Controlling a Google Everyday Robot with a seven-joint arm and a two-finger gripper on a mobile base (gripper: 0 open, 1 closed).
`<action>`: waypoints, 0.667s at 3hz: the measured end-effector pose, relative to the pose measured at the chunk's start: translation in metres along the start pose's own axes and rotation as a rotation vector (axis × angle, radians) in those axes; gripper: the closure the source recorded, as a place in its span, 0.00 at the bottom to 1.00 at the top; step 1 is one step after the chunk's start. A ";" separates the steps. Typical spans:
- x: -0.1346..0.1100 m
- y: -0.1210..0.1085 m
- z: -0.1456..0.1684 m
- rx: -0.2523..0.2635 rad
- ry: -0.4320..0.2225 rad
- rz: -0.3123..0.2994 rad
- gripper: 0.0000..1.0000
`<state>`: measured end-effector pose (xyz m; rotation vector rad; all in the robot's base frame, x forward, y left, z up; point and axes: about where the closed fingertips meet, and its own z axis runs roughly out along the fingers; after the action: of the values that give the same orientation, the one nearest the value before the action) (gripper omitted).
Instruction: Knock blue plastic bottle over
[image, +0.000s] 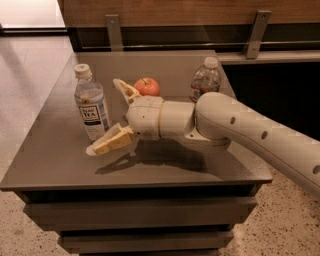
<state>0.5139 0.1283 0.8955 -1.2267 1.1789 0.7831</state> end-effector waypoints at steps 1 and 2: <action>-0.003 -0.001 0.007 0.000 -0.019 0.004 0.18; -0.004 -0.001 0.012 -0.002 -0.029 0.009 0.41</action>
Offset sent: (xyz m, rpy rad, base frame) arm 0.0062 0.0143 0.0017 0.0416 0.0077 0.0063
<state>0.5165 0.1405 0.8983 -1.2087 1.1607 0.8061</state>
